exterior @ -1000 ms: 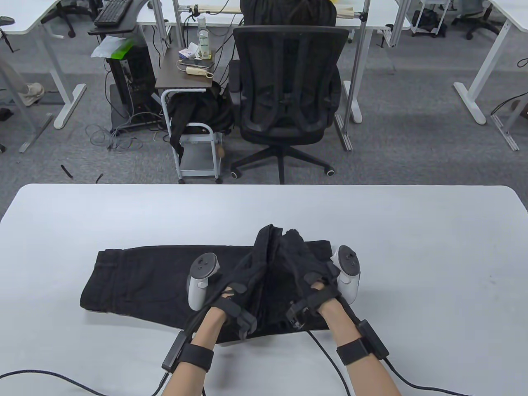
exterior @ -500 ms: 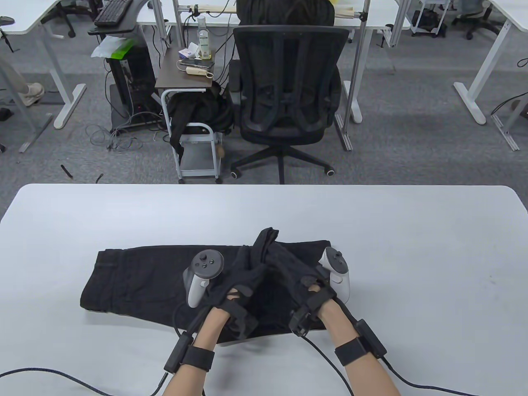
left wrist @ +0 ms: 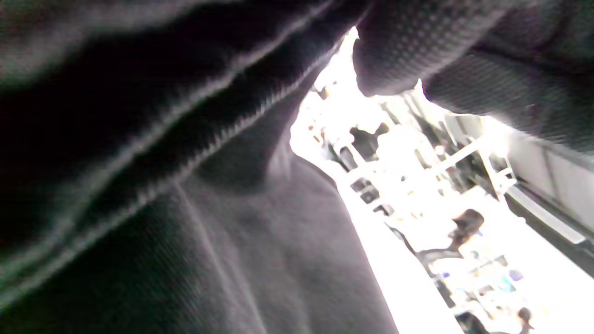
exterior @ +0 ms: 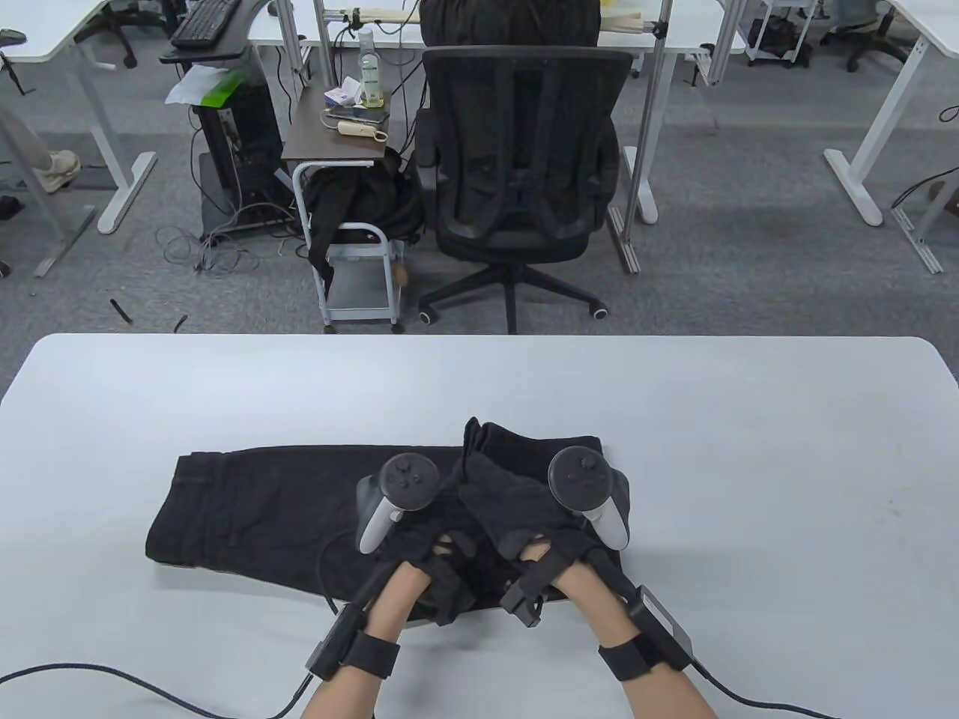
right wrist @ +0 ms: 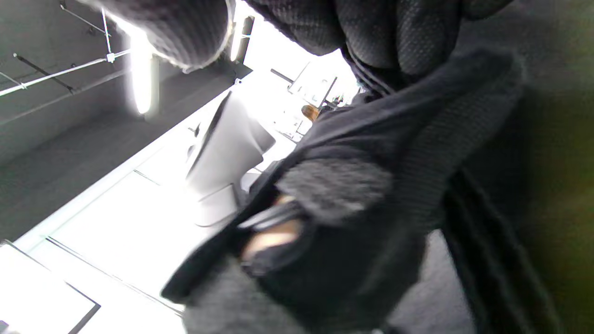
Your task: Fold trousers
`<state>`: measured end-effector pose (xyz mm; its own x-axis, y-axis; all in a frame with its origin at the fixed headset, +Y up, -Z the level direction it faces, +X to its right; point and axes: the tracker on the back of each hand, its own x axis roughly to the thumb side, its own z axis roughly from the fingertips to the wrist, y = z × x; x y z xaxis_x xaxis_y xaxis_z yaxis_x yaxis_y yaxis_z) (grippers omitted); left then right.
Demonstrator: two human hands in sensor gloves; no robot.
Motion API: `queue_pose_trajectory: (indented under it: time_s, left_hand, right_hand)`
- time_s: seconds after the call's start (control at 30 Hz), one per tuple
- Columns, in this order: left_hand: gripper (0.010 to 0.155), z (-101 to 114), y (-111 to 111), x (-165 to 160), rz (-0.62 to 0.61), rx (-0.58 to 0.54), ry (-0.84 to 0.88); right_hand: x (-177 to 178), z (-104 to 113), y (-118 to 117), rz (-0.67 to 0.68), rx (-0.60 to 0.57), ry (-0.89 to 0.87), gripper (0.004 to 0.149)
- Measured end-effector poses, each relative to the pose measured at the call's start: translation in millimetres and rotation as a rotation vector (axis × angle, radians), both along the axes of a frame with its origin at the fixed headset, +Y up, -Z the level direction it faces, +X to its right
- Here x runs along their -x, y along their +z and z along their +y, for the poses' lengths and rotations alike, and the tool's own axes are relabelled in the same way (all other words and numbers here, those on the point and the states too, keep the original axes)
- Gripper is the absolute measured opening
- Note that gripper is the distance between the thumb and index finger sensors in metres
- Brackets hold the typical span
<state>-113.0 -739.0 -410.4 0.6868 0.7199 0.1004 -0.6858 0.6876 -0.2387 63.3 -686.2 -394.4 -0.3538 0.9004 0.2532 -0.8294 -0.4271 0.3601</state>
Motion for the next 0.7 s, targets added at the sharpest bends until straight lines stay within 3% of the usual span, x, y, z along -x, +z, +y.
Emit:
queue_pose_trajectory:
  time_s: [0.07, 0.2, 0.37, 0.57, 0.7]
  left_hand:
    - [0.065, 0.8, -0.4, 2.7, 0.002, 0.020, 0.059]
    - [0.067, 11.3, -1.6, 13.8, -0.022, 0.078, 0.281]
    - [0.067, 41.6, 3.4, 32.5, -0.058, 0.096, 0.535]
    - [0.066, 95.9, 20.2, 50.8, -0.024, -0.087, 0.424]
    - [0.066, 135.4, 32.1, 74.6, 0.071, -0.206, 0.316]
  right_hand:
    - [-5.6, 0.6, -2.7, 0.008, 0.007, 0.002, 0.074]
    - [-29.5, 6.4, -10.9, -0.065, -0.004, -0.092, 0.073]
    - [-74.9, 8.5, -23.9, -0.189, 0.001, -0.130, 0.073]
    - [-100.3, 4.4, -30.7, -0.227, 0.054, -0.185, 0.074]
    - [-102.4, 3.0, -32.5, -0.222, 0.063, -0.188, 0.074]
